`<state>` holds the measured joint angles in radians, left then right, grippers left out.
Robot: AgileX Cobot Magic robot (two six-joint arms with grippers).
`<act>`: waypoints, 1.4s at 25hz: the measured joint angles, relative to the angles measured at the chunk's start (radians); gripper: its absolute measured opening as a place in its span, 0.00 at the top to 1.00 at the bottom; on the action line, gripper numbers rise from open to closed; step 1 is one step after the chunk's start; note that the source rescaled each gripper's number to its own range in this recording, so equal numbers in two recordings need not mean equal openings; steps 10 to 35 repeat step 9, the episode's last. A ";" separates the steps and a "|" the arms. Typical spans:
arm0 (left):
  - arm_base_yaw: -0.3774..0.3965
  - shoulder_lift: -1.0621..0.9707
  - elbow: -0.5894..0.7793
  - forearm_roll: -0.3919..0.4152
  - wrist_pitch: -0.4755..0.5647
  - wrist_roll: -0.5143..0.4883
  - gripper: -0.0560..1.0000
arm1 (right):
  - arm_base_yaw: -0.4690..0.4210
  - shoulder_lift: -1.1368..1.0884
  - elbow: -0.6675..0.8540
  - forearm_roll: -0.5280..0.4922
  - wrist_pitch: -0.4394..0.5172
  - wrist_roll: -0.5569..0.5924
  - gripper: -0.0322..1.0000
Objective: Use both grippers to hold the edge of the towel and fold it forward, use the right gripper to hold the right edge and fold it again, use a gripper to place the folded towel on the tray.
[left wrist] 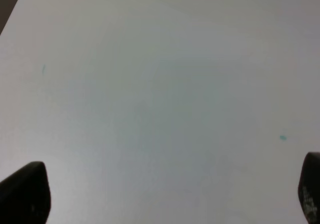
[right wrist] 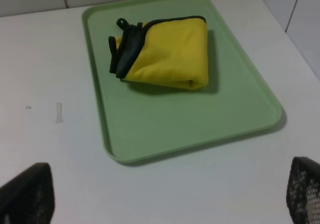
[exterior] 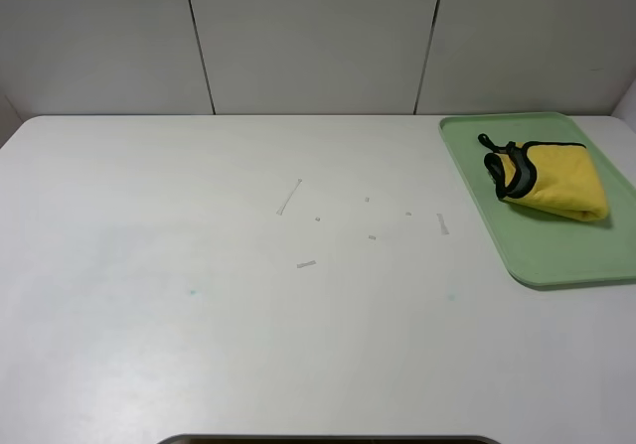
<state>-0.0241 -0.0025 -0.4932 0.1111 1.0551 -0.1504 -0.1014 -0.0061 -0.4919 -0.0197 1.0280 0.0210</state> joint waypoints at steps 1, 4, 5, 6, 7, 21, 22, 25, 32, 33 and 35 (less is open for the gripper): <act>0.000 0.000 0.000 0.000 0.000 0.000 0.00 | 0.000 0.000 0.000 0.000 0.000 0.000 0.00; 0.000 0.000 0.000 0.000 0.000 0.000 0.00 | 0.000 0.000 0.000 0.000 0.000 0.000 0.00; 0.000 0.000 0.000 0.000 0.000 0.000 0.00 | 0.000 0.000 0.000 0.000 0.000 0.000 0.00; 0.000 0.000 0.000 0.000 0.000 0.000 0.00 | 0.000 0.000 0.000 0.000 0.000 0.000 0.00; 0.000 0.000 0.000 0.000 0.000 0.000 0.00 | 0.000 0.000 0.000 0.000 0.000 0.000 0.00; 0.000 0.000 0.000 0.000 0.000 0.000 0.00 | 0.000 0.000 0.000 0.000 0.000 0.000 0.00; 0.000 0.000 0.000 0.000 0.000 0.000 0.00 | 0.000 0.000 0.000 0.000 0.000 0.000 0.00; 0.000 0.000 0.000 0.000 0.000 0.000 0.00 | 0.000 0.000 0.000 0.000 0.000 0.000 0.00; 0.000 0.000 0.000 0.000 0.000 0.000 0.00 | 0.000 0.000 0.000 0.000 0.000 0.000 0.00; 0.000 0.000 0.000 0.000 0.000 0.000 0.00 | 0.000 0.000 0.000 0.000 0.000 0.000 0.00; 0.000 0.000 0.000 0.000 0.000 0.000 0.00 | 0.000 0.000 0.000 0.000 0.000 0.000 0.00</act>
